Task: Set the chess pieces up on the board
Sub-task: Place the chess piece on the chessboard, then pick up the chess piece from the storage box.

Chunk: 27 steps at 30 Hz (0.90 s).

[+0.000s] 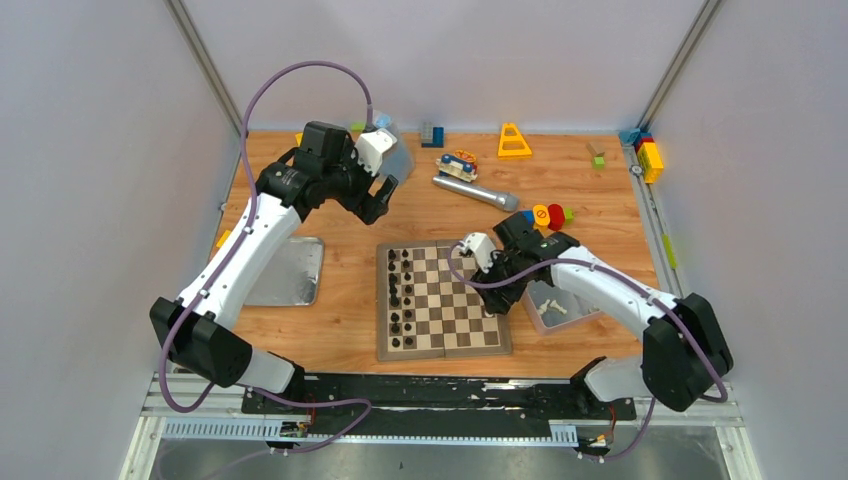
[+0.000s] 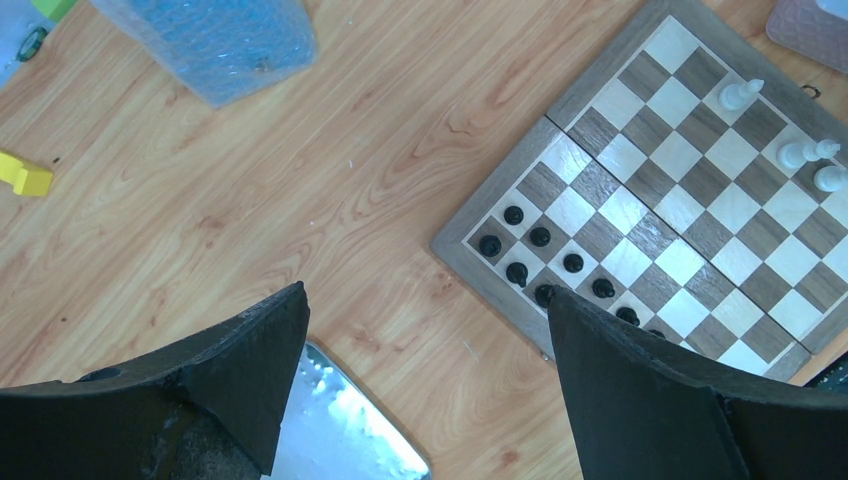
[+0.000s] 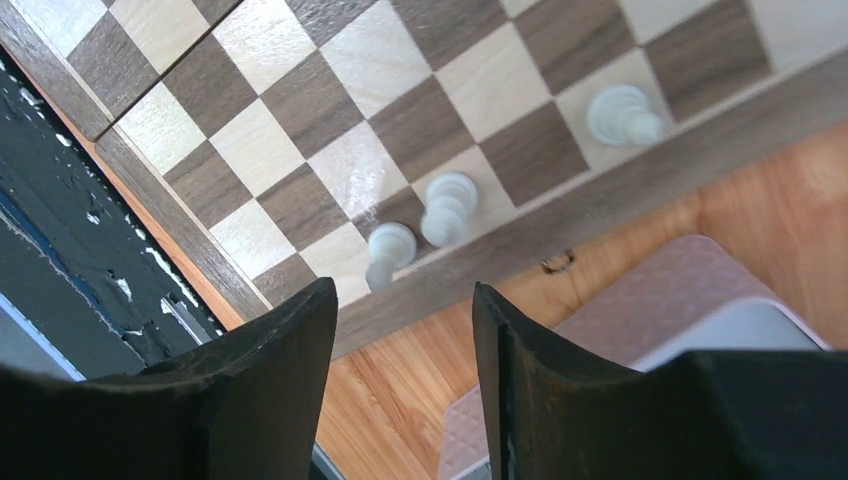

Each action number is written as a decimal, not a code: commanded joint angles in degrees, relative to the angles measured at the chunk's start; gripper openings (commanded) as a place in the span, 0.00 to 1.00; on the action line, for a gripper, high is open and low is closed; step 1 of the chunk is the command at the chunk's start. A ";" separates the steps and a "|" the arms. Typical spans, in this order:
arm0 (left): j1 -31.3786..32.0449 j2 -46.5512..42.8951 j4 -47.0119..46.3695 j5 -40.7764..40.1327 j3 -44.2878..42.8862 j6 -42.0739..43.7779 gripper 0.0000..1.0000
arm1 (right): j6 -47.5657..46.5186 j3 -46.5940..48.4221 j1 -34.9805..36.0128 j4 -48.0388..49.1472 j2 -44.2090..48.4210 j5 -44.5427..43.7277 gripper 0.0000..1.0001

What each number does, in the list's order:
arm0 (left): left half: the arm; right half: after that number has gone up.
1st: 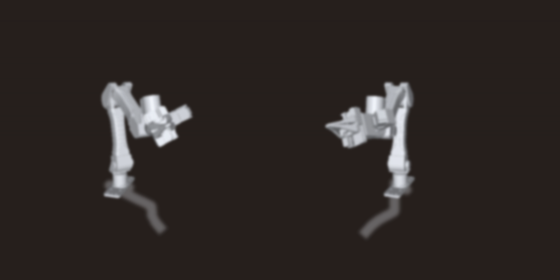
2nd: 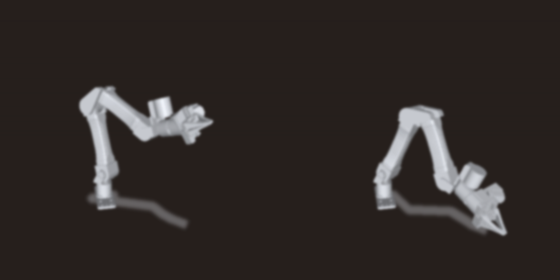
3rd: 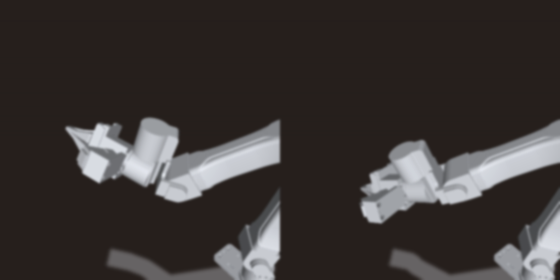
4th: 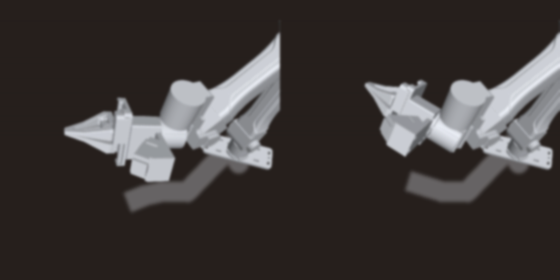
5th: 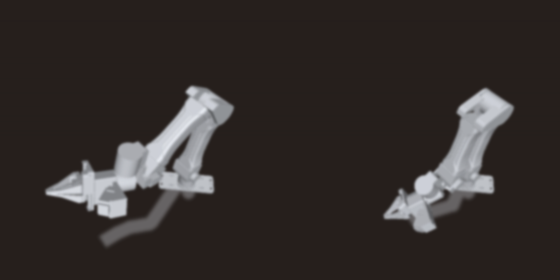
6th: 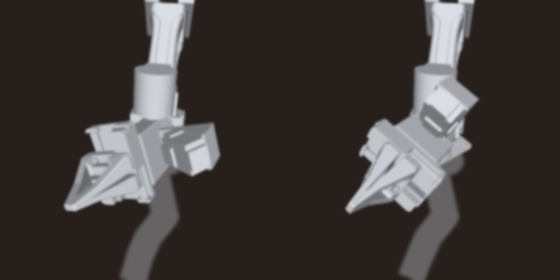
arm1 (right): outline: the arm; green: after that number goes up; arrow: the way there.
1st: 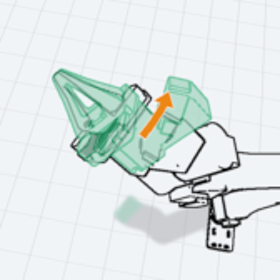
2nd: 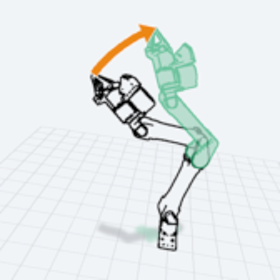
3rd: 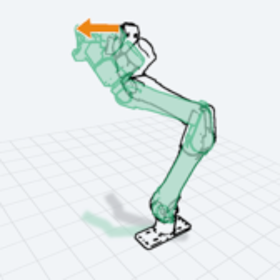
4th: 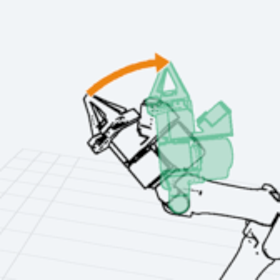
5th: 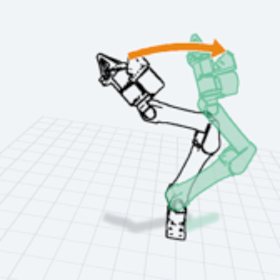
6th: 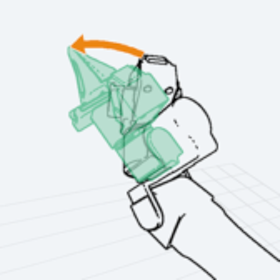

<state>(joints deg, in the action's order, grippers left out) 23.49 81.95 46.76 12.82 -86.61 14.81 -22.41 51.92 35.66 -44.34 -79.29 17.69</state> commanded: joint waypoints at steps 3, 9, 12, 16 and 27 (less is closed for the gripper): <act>-0.46 -2.49 -2.11 0.89 0.07 -0.16 0.97 | 0.67 3.92 -6.75 -2.33 8.62 4.29 0.57; -0.45 -2.87 -2.05 1.23 0.21 0.14 0.97 | -0.85 4.15 -20.88 -3.96 12.99 4.31 0.64; -0.40 -3.00 -2.11 1.56 0.21 0.45 0.97 | -0.44 4.23 -27.01 -3.18 11.55 1.50 0.61; -0.46 -2.96 -1.99 2.26 0.19 0.39 0.97 | 0.75 4.28 -32.47 -0.73 7.32 -3.11 0.55; -0.41 -2.55 -1.70 3.15 -0.25 0.31 0.98 | 2.09 6.63 -37.77 5.29 -5.60 -8.18 0.45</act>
<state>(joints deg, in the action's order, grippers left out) 23.49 81.06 46.76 14.68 -86.54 14.87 -21.43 55.35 -1.58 -43.33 -82.56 12.47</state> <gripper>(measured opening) 0.976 0.456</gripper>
